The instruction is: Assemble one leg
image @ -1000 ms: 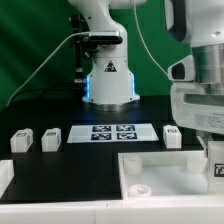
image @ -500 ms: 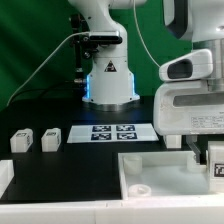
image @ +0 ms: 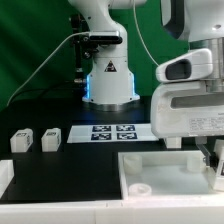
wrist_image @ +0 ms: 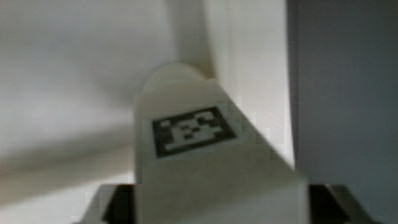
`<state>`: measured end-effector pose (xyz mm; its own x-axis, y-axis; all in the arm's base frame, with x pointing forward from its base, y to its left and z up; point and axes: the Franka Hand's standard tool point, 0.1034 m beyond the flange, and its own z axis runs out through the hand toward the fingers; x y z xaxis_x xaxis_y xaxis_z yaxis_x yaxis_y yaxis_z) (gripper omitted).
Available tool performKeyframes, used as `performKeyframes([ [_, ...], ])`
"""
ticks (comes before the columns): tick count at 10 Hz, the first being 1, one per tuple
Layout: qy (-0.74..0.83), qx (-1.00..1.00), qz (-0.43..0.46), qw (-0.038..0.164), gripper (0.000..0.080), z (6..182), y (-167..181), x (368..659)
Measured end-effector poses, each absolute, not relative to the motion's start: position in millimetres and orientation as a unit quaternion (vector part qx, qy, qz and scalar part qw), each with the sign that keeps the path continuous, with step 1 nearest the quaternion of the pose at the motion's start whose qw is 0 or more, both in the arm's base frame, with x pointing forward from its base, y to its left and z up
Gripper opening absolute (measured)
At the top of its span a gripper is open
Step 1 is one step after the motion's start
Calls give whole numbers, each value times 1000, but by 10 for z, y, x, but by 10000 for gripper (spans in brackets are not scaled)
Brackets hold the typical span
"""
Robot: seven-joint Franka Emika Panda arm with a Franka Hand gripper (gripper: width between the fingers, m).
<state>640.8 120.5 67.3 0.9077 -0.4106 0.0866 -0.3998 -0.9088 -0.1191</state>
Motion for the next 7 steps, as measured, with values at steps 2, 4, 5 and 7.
performKeyframes([
  [2, 312, -947, -49, 53, 314, 660, 1165, 6404],
  [4, 438, -896, -40, 60, 313, 647, 1121, 6404],
  [5, 501, -862, -35, 64, 313, 644, 1096, 6396],
  [7, 635, -768, -15, 84, 313, 616, 1119, 6340],
])
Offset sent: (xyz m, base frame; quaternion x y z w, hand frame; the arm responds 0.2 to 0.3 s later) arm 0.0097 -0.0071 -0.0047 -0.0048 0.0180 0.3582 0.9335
